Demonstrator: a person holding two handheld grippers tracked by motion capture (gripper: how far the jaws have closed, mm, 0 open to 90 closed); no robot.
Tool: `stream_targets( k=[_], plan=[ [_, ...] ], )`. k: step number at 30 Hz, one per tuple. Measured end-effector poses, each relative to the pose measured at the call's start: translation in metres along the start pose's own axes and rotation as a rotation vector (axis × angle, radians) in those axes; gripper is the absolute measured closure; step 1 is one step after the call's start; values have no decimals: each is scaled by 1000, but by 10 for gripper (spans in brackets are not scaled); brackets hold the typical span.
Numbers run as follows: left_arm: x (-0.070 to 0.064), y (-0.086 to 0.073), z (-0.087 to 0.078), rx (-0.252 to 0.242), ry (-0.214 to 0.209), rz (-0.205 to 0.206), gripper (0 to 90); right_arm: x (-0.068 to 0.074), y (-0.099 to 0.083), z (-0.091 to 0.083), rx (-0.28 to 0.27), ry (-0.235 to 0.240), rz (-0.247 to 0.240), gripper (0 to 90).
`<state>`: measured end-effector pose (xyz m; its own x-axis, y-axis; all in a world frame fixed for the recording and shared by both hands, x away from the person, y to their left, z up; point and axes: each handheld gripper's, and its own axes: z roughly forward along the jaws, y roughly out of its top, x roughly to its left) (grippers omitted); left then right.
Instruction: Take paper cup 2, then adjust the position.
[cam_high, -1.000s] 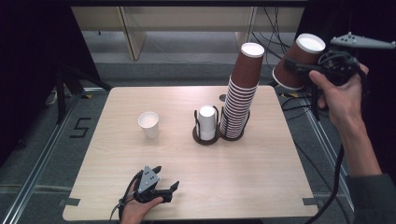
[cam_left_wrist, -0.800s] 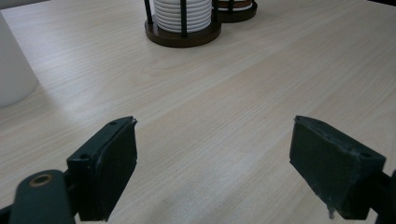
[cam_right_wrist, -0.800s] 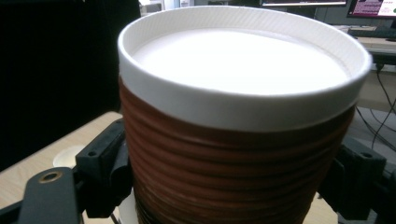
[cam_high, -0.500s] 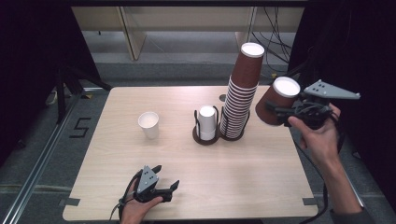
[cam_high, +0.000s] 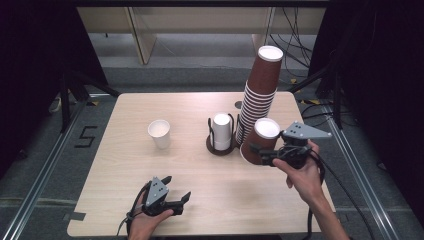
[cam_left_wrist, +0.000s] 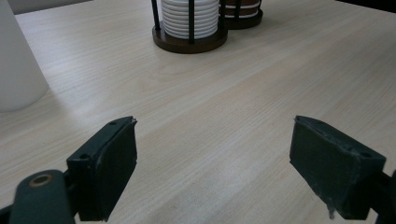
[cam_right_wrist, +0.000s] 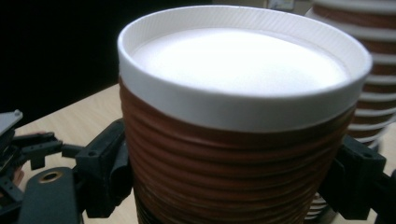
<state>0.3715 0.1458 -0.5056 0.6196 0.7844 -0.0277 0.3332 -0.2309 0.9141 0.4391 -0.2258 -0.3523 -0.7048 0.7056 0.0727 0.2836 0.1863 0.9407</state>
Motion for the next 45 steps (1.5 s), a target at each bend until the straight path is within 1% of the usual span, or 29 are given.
stream_targets(
  k=[3, 4, 9, 12, 13, 16, 18, 19, 20, 21, 22, 23, 24, 25, 26, 27, 32, 33, 34, 35, 36, 37, 38, 40, 41, 42, 43, 44, 45],
  plan=[
    [1, 0, 1, -7, -3, 3, 148, 4, -11, 14, 20, 28, 6, 175],
    [1, 0, 1, -4, 0, 7, 148, 5, -13, 16, 38, 24, 10, 175],
    [2, 1, 0, -5, 13, 17, 148, 11, -23, 27, 64, 52, 2, 175],
    [2, 2, -1, -14, 6, 26, 148, 14, -28, 31, 67, 72, 5, 175],
    [2, 2, -1, -15, 4, 20, 148, 15, -30, 32, 74, 76, 18, 175],
    [3, 2, -2, -9, 9, 22, 148, 16, -35, 35, 91, 68, -5, 175],
    [4, 2, -2, -11, 10, 17, 148, 18, -39, 38, 96, 72, 6, 175],
    [4, 2, -2, -18, 5, 15, 148, 17, -41, 39, 103, 87, -6, 175],
    [4, 2, -2, -19, 6, 15, 148, 17, -42, 41, 107, 93, 5, 175],
    [4, 2, -2, -16, 9, 15, 148, 18, -43, 41, 122, 88, -1, 175],
    [4, 2, -3, -8, 15, 15, 148, 18, -44, 43, 102, 84, -9, 175],
    [4, 2, -4, -9, 14, 17, 148, 19, -44, 42, 121, 96, -9, 175],
    [4, 2, -4, -8, 17, 17, 148, 19, -44, 42, 119, 93, -12, 175],
    [4, 2, -5, -11, 16, 15, 148, 20, -45, 45, 109, 108, -5, 175],
    [4, 1, -5, -17, 13, 14, 148, 21, -44, 44, 128, 120, 0, 175],
    [4, 1, -5, -19, 16, 14, 147, 22, -44, 44, 129, 106, 0, 175],
    [4, 2, -8, -22, 20, 16, 148, 25, -44, 45, 121, 124, -12, 175],
    [3, 2, -7, -32, 12, 14, 148, 26, -45, 46, 112, 135, -16, 174],
    [3, 2, -8, -34, 10, 16, 147, 28, -44, 46, 122, 120, -8, 174],
    [3, 2, -8, -44, 0, 16, 148, 28, -44, 47, 113, 125, -19, 175],
    [1, 3, -7, -61, -9, 6, 148, 30, -44, 47, 126, 131, 1, 175],
    [1, 3, -8, -68, -21, 1, 148, 32, -45, 48, 113, 137, 16, 174],
    [-1, 4, -7, -91, -36, -9, 148, 31, -45, 48, 123, 135, -11, 175],
    [-4, 7, -7, -109, -71, -20, 148, 34, -45, 50, 126, 140, -3, 174],
    [-6, 8, -6, -135, -96, -24, 147, 35, -46, 52, 113, 148, -6, 174],
    [-9, 10, -7, -143, -111, -24, 147, 36, -46, 52, 117, 147, -13, 175],
    [-13, 11, -5, -170, -138, -22, 147, 37, -46, 53, 125, 159, -16, 175],
    [-16, 13, -6, -170, -149, -5, 148, 38, -47, 55, 111, 161, -25, 175],
    [-19, 15, -5, -197, -169, 4, 148, 39, -47, 56, 112, 172, -23, 175]
  ],
)
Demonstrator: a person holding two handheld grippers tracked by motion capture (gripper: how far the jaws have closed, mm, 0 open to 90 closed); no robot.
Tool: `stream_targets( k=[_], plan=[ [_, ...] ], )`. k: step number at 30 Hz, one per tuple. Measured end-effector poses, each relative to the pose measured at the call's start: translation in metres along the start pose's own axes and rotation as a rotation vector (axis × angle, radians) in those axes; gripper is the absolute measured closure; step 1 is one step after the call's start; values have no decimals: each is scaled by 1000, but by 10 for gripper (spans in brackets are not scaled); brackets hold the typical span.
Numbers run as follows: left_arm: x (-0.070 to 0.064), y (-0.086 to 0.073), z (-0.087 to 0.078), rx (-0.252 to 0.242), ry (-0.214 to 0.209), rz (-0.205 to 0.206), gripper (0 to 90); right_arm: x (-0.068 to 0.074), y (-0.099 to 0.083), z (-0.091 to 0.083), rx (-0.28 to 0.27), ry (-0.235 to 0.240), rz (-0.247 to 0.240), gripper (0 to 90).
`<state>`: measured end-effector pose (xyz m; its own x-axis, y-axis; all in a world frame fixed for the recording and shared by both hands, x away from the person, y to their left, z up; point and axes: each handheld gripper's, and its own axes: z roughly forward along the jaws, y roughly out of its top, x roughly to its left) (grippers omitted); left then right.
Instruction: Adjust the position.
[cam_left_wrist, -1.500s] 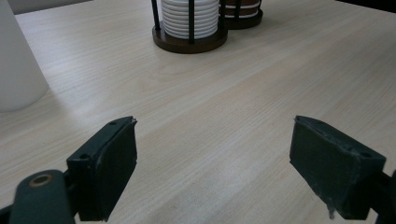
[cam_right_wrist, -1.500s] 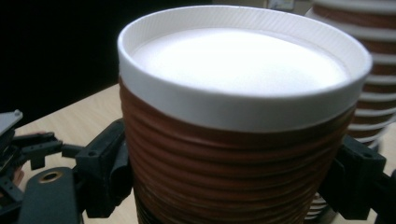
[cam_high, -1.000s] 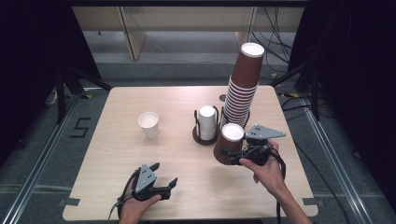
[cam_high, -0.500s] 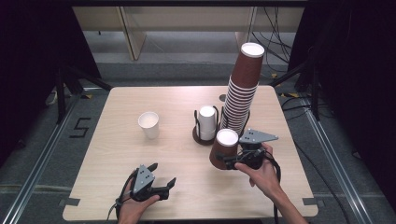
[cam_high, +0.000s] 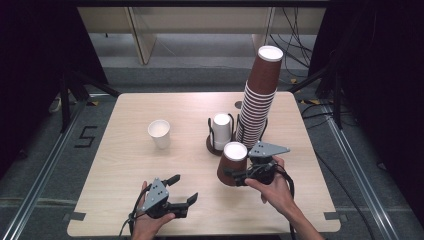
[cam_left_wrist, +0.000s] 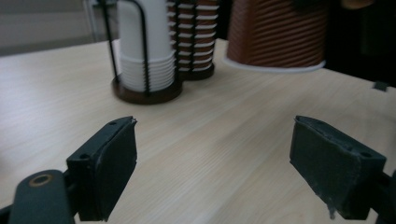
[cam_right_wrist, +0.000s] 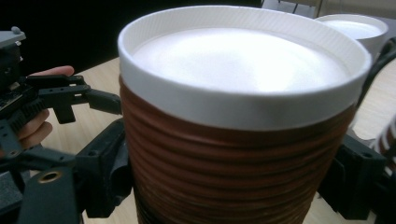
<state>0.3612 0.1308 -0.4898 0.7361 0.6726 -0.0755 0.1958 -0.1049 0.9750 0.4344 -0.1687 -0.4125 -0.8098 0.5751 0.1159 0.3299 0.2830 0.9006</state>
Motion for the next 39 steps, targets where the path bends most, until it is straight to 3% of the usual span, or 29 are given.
stream_targets(
  k=[4, 6, 9, 10, 11, 13, 20, 26, 27, 29, 30, 31, 33, 39],
  plan=[
    [-9, 5, 4, -19, -42, 5, 147, 7, 1, 4, 1, 42, -3, 175],
    [-12, 6, 8, -40, -67, 3, 147, 10, 2, 3, 3, 35, -14, 175],
    [-17, 6, 12, -25, -76, 4, 147, 15, 2, 6, -19, 58, -38, 175],
    [-18, 6, 13, -29, -85, 4, 147, 18, 2, 5, 3, 48, -15, 175],
    [-19, 7, 15, -31, -93, 6, 147, 18, 2, 7, -19, 55, -37, 176],
    [-22, 6, 18, -23, -90, 10, 147, 22, 3, 8, -9, 70, -17, 176],
    [-24, 7, 25, -24, -50, -8, 146, 31, 3, 15, -10, 97, -41, 177],
    [-27, 4, 33, -24, -75, -18, 123, 41, 3, 20, -28, 120, -28, 179],
    [-28, 4, 33, -9, -71, -13, 103, 40, 3, 20, -25, 115, -58, 179],
    [-30, 4, 36, -19, -71, -12, 64, 43, 4, 20, -9, 133, -29, 179],
    [-31, 4, 36, -17, -68, -15, 50, 44, 3, 23, -24, 152, -37, 179],
    [-31, 4, 37, -16, -64, -8, 38, 46, 3, 22, -5, 155, -16, 179],
    [-32, 4, 38, -26, -62, -4, 26, 49, 4, 23, -11, 149, -37, 179],
    [-35, 4, 37, -45, -33, 34, 24, 52, 3, 26, 3, 171, -17, 177]
  ],
)
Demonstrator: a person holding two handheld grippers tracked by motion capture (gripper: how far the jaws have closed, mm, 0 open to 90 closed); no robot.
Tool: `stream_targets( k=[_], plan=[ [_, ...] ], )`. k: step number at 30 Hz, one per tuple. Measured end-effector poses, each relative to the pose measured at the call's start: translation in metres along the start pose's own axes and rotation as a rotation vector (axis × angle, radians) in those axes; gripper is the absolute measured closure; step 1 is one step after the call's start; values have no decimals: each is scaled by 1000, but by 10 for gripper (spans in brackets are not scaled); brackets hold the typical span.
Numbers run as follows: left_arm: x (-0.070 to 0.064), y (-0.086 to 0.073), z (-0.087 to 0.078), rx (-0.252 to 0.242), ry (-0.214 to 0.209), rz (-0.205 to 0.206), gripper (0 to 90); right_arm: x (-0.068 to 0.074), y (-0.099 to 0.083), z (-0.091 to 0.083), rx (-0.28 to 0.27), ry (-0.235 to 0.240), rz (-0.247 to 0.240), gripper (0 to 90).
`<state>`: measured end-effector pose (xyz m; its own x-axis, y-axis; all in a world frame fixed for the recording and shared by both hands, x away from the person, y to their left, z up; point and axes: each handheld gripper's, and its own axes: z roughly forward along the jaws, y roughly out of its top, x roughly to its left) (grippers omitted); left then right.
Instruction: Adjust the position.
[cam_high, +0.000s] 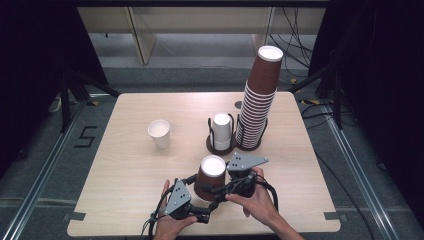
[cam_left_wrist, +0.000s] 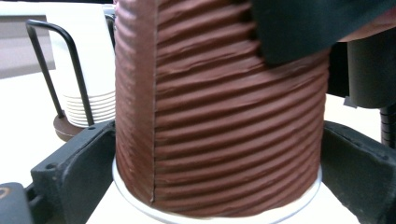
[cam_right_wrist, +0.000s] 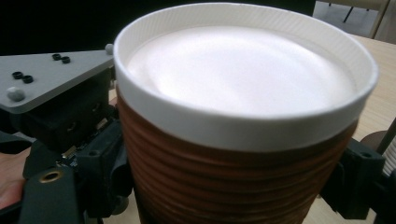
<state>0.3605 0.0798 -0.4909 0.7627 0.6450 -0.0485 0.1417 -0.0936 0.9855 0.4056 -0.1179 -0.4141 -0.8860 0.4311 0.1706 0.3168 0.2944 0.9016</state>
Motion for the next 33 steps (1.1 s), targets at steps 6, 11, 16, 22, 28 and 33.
stream_targets(
  k=[6, 11, 16, 22, 28, 33],
  plan=[
    [1, 1, -1, 35, -11, 13, 71, -1, -1, 0, 24, -18, 5, 152],
    [5, 5, -4, 40, -25, 41, 91, -4, 5, -8, 18, 6, 1, 148],
    [7, 5, -5, 54, -30, 64, 100, -5, 17, -25, 4, 3, -29, 158],
    [4, 5, -5, 95, -45, 113, 101, -5, 23, -35, 20, -5, -33, 163],
    [2, 5, -3, 93, -70, 127, 91, -7, 22, -35, 35, 18, -21, 237],
    [4, 3, -5, 21, -71, 97, 44, -9, 24, -38, 3, 24, 11, 250]
  ],
)
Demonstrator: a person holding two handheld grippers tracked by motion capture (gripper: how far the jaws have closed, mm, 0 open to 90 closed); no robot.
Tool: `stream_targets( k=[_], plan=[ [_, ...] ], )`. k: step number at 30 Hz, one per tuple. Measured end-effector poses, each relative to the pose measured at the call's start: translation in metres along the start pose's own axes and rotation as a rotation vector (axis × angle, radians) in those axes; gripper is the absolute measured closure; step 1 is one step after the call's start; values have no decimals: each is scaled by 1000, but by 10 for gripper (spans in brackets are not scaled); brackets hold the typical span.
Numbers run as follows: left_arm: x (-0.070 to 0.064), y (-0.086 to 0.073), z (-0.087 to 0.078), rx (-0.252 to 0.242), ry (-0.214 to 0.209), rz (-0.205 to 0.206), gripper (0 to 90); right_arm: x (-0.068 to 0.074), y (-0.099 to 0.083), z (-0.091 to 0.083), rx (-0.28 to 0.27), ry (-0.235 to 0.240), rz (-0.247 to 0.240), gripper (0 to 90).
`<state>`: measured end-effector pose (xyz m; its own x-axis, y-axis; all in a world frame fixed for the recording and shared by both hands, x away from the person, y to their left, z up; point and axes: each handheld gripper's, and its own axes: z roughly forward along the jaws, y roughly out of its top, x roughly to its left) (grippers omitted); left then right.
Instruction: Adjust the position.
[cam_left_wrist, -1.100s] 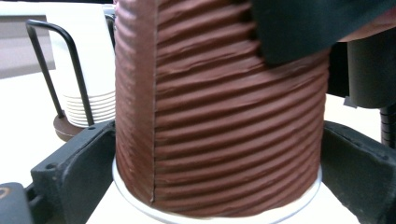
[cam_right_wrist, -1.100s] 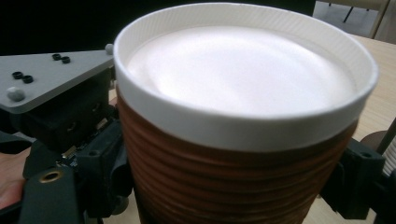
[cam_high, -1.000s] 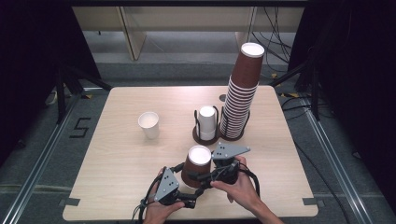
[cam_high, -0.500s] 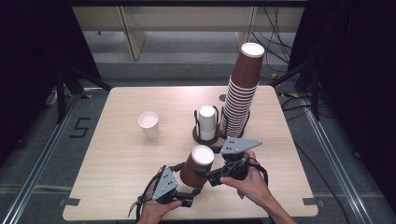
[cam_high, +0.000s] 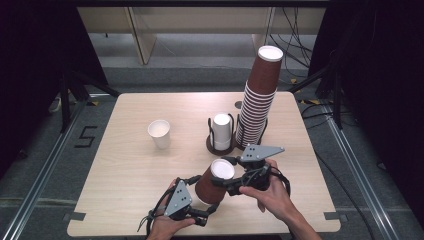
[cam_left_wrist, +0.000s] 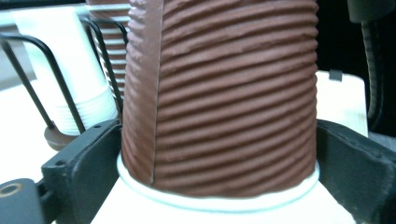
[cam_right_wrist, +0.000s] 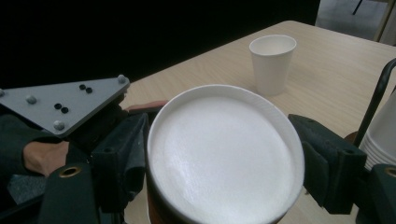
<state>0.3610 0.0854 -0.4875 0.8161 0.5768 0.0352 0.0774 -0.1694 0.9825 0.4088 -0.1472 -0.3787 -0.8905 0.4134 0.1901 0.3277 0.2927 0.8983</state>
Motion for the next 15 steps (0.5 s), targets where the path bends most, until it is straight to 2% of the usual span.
stream_targets(
  k=[1, 2, 3, 4, 5, 7, 9, 10, 11, 15],
  plan=[
    [0, -1, 1, -29, 4, -8, 39, 0, 1, -2, -15, 0, 28, 251],
    [0, -1, 1, -38, 3, -9, 35, -2, 2, -3, -46, 6, 35, 252],
    [0, 0, -1, -27, 9, -8, 34, -2, 2, -5, -47, 2, 58, 252],
    [-1, 0, 0, -47, 5, -12, 34, -2, 2, -5, -66, 16, 74, 252],
    [-1, 0, 0, -59, 2, -10, 34, -4, 2, -6, -71, 13, 67, 252],
    [-2, 1, -1, -53, 12, -3, 32, -6, 1, -7, -80, 17, 79, 252],
    [-2, 1, -2, -56, 15, 1, 33, -7, -1, -6, -94, 42, 113, 252],
    [-2, 2, -3, -59, 14, -3, 35, -7, -1, -7, -82, 39, 130, 252],
    [-1, 2, -4, -53, 13, -1, 38, -8, -1, -7, -84, 35, 120, 251],
    [6, 3, -7, -48, 4, -24, 61, -12, -5, -5, -84, 63, 156, 249]
  ],
)
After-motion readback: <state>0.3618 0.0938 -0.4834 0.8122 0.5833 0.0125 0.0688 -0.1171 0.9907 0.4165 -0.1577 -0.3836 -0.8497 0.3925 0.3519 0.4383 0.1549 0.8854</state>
